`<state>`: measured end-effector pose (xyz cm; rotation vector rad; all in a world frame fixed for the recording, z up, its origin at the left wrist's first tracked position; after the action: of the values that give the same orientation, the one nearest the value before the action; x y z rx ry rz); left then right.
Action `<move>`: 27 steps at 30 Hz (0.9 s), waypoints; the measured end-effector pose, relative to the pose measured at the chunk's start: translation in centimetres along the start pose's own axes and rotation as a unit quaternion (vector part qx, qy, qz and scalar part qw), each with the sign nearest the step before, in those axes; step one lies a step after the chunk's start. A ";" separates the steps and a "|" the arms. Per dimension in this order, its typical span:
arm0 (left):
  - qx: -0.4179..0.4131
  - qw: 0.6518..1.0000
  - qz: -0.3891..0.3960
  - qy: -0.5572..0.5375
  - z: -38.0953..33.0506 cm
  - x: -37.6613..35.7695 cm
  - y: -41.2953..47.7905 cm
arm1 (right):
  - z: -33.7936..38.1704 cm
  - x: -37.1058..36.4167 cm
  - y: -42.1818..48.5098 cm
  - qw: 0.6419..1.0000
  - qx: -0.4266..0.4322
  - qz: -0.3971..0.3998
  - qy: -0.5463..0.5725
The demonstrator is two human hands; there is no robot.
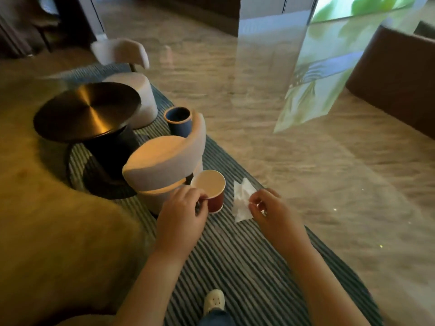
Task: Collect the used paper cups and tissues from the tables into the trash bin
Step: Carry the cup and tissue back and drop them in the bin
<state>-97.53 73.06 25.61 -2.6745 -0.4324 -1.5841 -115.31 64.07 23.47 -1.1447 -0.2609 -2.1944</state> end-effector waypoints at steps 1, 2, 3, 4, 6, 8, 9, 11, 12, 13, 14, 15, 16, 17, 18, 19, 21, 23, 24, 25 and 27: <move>0.001 1.000 -0.005 -0.001 0.3 0.3 2.5 | -0.2 1.5 2.5 1.000 -0.001 -0.011 0.005; 0.002 1.000 -0.008 -0.001 0.5 0.5 5.1 | -0.4 3.1 4.9 1.000 -0.003 -0.027 0.007; -0.001 1.000 -0.007 -0.001 0.5 0.5 7.6 | -0.6 4.8 7.2 0.999 -0.002 -0.048 0.009; -0.006 1.000 -0.001 0.000 0.5 0.3 10.3 | -0.9 6.4 9.1 0.998 -0.001 -0.064 0.011; -0.018 1.000 0.015 0.005 0.1 -0.6 15.1 | -1.8 8.7 12.1 0.997 -0.004 -0.081 0.011; -0.031 0.999 0.027 0.002 -0.6 -1.8 19.6 | -3.9 10.0 14.5 0.996 -0.006 -0.093 0.018; -0.040 0.999 0.032 -0.002 -0.9 -2.5 21.8 | -5.5 10.3 15.8 0.996 -0.018 -0.088 0.021; -0.055 0.998 0.034 -0.012 -1.5 -4.3 26.5 | -9.5 10.8 18.7 0.996 -0.055 -0.070 0.015; -0.060 0.997 0.036 -0.014 -1.6 -5.0 28.2 | -11.0 11.0 20.0 0.996 -0.067 -0.064 0.013; -0.063 0.997 0.035 -0.010 -1.7 -5.5 29.9 | -12.3 11.5 21.3 0.995 -0.074 -0.063 0.018; -0.061 0.997 0.037 -0.008 -1.8 -6.5 32.3 | -14.0 12.3 23.4 0.995 -0.077 -0.062 0.029; -0.059 0.998 0.037 -0.006 -1.9 -7.4 34.6 | -15.3 13.3 25.6 0.995 -0.074 -0.062 0.037; -0.054 0.998 0.038 -0.001 -2.0 -8.0 36.7 | -16.4 14.4 27.8 0.995 -0.069 -0.062 0.040; -0.043 0.998 0.038 0.003 -2.0 -8.4 38.9 | -17.2 15.8 30.1 0.995 -0.060 -0.060 0.043; -0.031 0.999 0.035 0.006 -2.0 -8.5 41.0 | -17.8 17.3 32.4 0.996 -0.050 -0.057 0.043; -0.019 0.999 0.028 0.009 -2.0 -8.4 43.2 | -18.4 19.1 34.8 0.997 -0.042 -0.056 0.040; -0.006 1.000 0.008 0.013 -2.1 -7.7 47.7 | -19.2 22.9 39.6 0.997 -0.025 -0.072 0.028; 0.000 1.000 -0.015 0.019 -1.8 -6.9 52.4 | -19.4 26.1 44.5 0.995 -0.004 -0.097 0.020; 0.007 0.999 -0.025 0.025 -1.5 -6.6 54.4 | -19.6 27.0 46.9 0.995 0.002 -0.100 0.020; 0.016 0.999 -0.032 0.030 -1.0 -6.3 56.0 | -19.5 27.4 49.3 0.995 0.009 -0.096 0.023; 0.044 0.998 -0.044 0.032 0.7 -5.9 58.2 | -18.9 26.7 53.8 0.996 0.039 -0.074 0.043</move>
<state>-85.81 15.78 28.13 -2.5659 -0.6118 -1.6277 -105.48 2.03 27.11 -1.0142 -0.4014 -2.3351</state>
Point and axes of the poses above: each hand's wrist, its own y-axis towards the middle knuckle, its own x-axis out of the back of the hand, z = x × y, the point moved 8 cm from there along y, towards the middle knuckle, and after that the axes turned 15 degrees about z, right-handed, at the moved point
